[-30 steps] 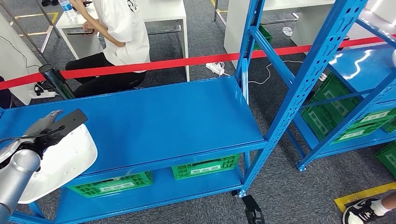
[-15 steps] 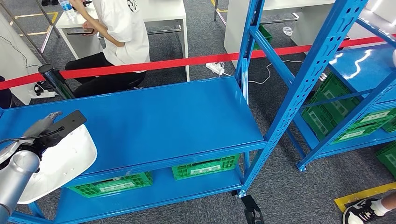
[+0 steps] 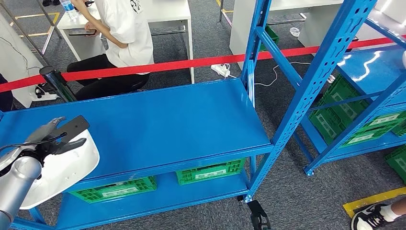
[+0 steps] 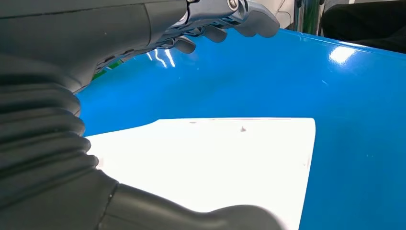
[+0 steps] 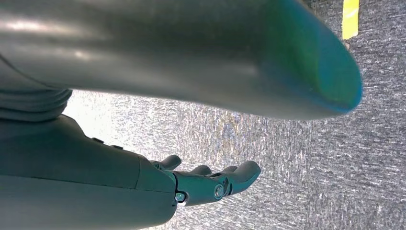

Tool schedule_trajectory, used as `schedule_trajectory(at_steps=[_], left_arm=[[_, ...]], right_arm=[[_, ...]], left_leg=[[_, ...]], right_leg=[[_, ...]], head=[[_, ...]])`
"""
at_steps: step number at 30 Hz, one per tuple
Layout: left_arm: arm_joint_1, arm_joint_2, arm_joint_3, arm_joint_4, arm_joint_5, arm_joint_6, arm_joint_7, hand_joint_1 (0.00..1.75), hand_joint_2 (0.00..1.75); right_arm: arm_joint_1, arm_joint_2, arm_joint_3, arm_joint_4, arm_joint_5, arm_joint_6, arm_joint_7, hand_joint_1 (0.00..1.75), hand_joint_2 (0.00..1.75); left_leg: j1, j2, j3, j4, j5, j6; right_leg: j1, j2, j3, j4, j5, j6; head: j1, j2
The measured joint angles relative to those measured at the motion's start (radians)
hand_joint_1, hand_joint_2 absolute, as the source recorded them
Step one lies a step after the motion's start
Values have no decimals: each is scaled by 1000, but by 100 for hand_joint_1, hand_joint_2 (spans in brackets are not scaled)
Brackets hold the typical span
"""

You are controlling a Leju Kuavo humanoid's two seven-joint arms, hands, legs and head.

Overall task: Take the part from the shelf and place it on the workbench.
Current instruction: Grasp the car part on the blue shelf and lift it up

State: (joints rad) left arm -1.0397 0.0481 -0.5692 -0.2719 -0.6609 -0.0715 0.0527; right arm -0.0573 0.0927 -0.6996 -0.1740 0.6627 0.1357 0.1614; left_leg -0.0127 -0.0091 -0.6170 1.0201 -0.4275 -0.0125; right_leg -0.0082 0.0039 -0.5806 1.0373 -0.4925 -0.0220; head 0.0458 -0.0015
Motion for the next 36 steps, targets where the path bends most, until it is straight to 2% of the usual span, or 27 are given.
schedule_trajectory(at_steps=[8, 17, 23, 29, 36], left_arm=[[5, 0, 0, 2, -5, -15, -1, 0, 175], [13, -4, -1, 11, -12, -106, 36, 0, 175], [13, -11, -9, 18, -26, -181, 89, 0, 175], [13, -29, -14, 27, -31, -224, 133, 9, 175], [14, -41, -14, 33, -27, -242, 140, 9, 175]], right_arm=[[0, 0, 0, 0, 5, -1, 0, 0, 0], [-1, 0, 0, 0, 18, -1, 0, 0, 0], [-2, 0, 0, 0, 22, 2, -1, 0, 0], [-2, 0, 0, 0, 22, 2, 0, 0, 0], [-1, 0, -2, 0, 22, 2, 0, 0, 0]], left_leg=[[0, 0, 0, 0, 0, 0], [0, 0, 0, 0, 0, 0], [0, 0, 0, 0, 0, 0], [0, 0, 0, 0, 0, 0], [0, 0, 0, 0, 0, 0]], right_leg=[[0, 0, 0, 0, 0, 0], [0, 0, 0, 0, 0, 0], [0, 0, 0, 0, 0, 0], [0, 0, 0, 0, 0, 0], [0, 0, 0, 0, 0, 0]], head=[[0, 0], [0, 0], [0, 0], [0, 0], [0, 0]])
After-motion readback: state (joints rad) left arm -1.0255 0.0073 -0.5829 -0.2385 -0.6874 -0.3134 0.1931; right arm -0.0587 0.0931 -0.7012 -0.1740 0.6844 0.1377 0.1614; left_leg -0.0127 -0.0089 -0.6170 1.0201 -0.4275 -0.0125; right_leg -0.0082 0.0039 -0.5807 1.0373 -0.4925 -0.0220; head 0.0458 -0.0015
